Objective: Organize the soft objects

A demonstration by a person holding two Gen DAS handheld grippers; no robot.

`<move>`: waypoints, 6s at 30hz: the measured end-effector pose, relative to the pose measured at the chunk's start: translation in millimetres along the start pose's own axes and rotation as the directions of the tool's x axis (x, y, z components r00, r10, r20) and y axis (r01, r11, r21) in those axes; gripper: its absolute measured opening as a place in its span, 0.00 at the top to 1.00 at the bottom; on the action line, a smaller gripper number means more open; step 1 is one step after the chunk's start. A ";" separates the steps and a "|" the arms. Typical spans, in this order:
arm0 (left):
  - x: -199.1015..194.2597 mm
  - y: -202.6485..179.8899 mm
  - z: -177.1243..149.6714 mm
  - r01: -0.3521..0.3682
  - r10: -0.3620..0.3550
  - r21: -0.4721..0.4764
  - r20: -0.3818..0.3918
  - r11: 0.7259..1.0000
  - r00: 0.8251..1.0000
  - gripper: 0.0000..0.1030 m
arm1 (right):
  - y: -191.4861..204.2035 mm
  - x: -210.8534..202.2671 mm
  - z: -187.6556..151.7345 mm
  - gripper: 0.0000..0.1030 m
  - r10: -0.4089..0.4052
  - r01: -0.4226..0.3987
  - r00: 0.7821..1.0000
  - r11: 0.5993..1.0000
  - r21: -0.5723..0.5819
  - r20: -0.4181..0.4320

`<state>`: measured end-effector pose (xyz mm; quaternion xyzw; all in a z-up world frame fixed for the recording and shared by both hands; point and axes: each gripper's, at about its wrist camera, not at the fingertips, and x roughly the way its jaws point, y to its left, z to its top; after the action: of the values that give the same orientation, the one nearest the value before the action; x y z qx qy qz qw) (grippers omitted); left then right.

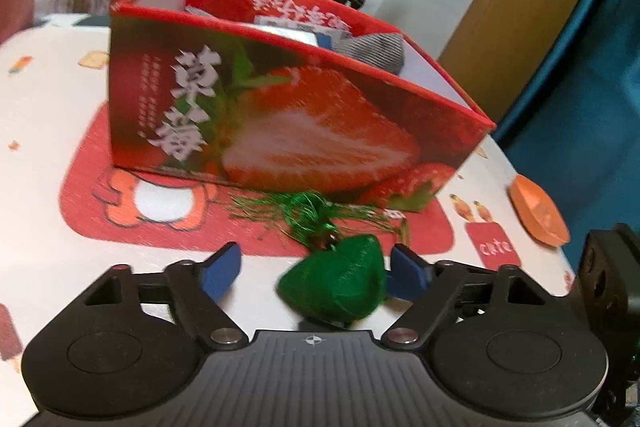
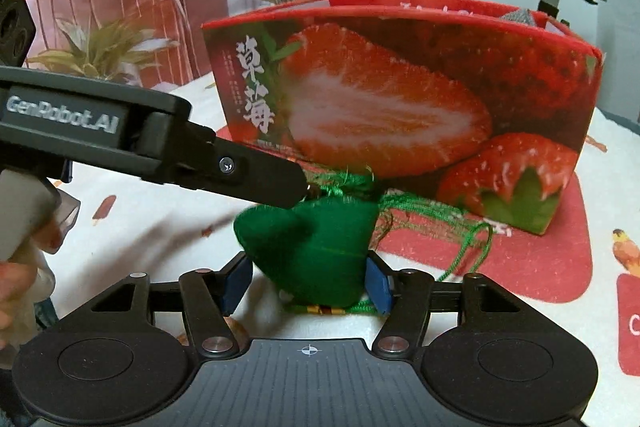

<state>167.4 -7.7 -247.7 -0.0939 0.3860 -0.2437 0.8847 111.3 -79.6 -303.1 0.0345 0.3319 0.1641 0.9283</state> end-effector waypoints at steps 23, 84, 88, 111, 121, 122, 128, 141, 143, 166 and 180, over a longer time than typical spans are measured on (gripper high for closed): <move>-51.9 -25.9 52.8 0.086 -0.094 0.053 0.167 0.995 0.981 0.54 | -1.0 -61.4 44.8 0.56 0.008 0.002 0.985 0.998 -0.057 0.173; -5.3 -28.2 167.4 -0.440 0.387 0.151 0.285 0.885 0.877 0.00 | -100.0 -85.1 165.4 0.00 -0.233 0.202 0.936 0.969 0.141 0.263; -30.0 -37.0 161.0 -0.478 0.414 0.152 0.324 0.865 0.851 0.00 | -84.8 -104.4 164.4 0.00 -0.236 0.201 0.927 0.969 0.145 0.292; -203.7 -99.9 91.3 -0.427 0.360 0.080 0.412 0.901 0.837 0.00 | 17.4 -264.9 138.5 0.00 -0.356 0.277 0.858 0.928 0.250 0.369; -264.1 -108.6 55.8 -0.498 0.440 0.029 0.427 0.867 0.790 0.00 | 75.4 -332.7 115.0 0.00 -0.392 0.325 0.828 0.918 0.226 0.400; -266.8 -109.1 54.8 -0.499 0.443 0.024 0.428 0.866 0.788 0.00 | 79.3 -336.8 112.4 0.00 -0.395 0.329 0.825 0.917 0.224 0.403; -273.9 -116.0 51.4 -0.523 0.464 0.015 0.442 0.852 0.768 0.00 | 89.2 -343.3 109.1 0.00 -0.391 0.327 0.830 0.919 0.221 0.398; -277.6 -127.8 48.6 -0.530 0.456 0.011 0.496 0.848 0.739 0.00 | 91.8 -340.5 107.3 0.00 -0.401 0.340 0.824 0.915 0.215 0.401; -277.4 -127.9 48.1 -0.527 0.451 0.015 0.499 0.849 0.740 0.00 | 90.4 -340.0 107.1 0.00 -0.396 0.335 0.826 0.917 0.216 0.402; -277.7 -127.8 46.7 -0.530 0.443 0.031 0.508 0.848 0.739 0.00 | 87.8 -338.0 105.0 0.00 -0.412 0.353 0.819 0.910 0.216 0.400; -278.1 -127.9 46.5 -0.524 0.437 0.036 0.506 0.851 0.744 0.00 | 85.6 -340.3 103.5 0.00 -0.417 0.356 0.815 0.908 0.220 0.402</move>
<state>-6.8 20.8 6.7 0.0301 0.1426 -0.0087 0.9893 -94.8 -105.7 -2.0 0.0649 0.1239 -0.0630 0.9882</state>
